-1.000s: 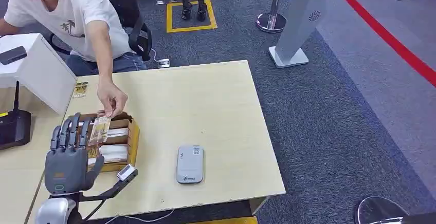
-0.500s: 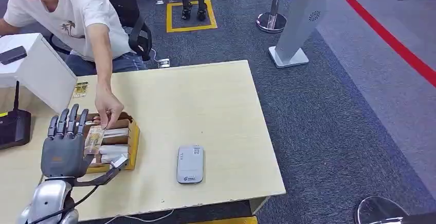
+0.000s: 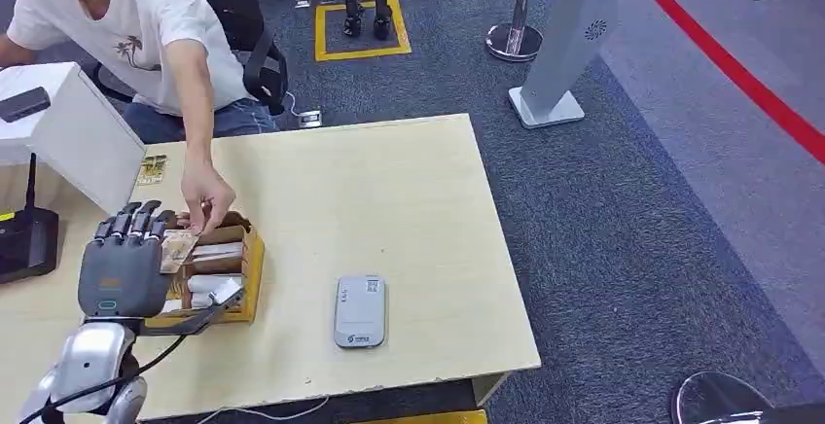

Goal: Pass the card to the sensor for recognition and then transmit it.

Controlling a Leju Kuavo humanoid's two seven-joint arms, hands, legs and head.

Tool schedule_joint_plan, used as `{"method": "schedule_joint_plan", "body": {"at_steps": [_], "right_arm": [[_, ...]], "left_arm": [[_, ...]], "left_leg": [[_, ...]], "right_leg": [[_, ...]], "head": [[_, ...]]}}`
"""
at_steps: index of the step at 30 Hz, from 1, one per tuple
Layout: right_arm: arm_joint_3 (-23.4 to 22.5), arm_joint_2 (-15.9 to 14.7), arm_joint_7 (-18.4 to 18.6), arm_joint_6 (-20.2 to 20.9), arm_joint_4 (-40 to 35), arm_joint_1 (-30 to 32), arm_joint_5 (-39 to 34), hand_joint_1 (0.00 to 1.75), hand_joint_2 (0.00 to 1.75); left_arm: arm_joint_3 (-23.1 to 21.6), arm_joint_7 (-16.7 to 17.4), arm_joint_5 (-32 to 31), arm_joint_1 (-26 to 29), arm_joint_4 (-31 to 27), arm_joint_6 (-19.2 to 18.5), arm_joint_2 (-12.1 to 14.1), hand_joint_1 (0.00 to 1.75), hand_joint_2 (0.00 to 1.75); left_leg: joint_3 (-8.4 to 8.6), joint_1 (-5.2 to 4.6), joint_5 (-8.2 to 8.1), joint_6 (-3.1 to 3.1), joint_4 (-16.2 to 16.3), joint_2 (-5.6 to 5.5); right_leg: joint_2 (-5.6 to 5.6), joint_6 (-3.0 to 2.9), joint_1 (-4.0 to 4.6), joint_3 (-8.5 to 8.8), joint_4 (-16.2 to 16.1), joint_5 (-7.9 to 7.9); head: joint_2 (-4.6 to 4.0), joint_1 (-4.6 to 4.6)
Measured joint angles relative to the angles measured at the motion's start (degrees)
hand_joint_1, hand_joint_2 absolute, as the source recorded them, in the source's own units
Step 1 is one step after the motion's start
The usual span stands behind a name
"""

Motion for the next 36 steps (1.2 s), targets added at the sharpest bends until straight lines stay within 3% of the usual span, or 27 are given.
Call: {"method": "schedule_joint_plan", "body": {"at_steps": [32,36], "right_arm": [[0.02,-0.07,-0.02,0.15,0.00,0.20,0.53,0.00,1.75],[0.00,-0.07,-3.38,-0.07,-0.02,0.03,0.48,0.00,1.75]], "left_arm": [[-0.02,-3.65,0.35,-0.80,1.45,1.65,-3.32,1.75,1.75],[-1.53,-4.83,0.57,-2.40,1.60,2.98,-4.41,1.75,1.75]], "left_leg": [[0.01,0.00,0.02,0.02,0.00,0.01],[-0.01,0.00,0.03,0.03,0.01,-0.04]], "right_leg": [[0.00,0.00,0.00,-0.02,0.00,0.01],[-0.02,0.00,0.00,-0.01,0.00,0.01]], "head": [[0.00,-0.02],[0.00,-0.02]]}}
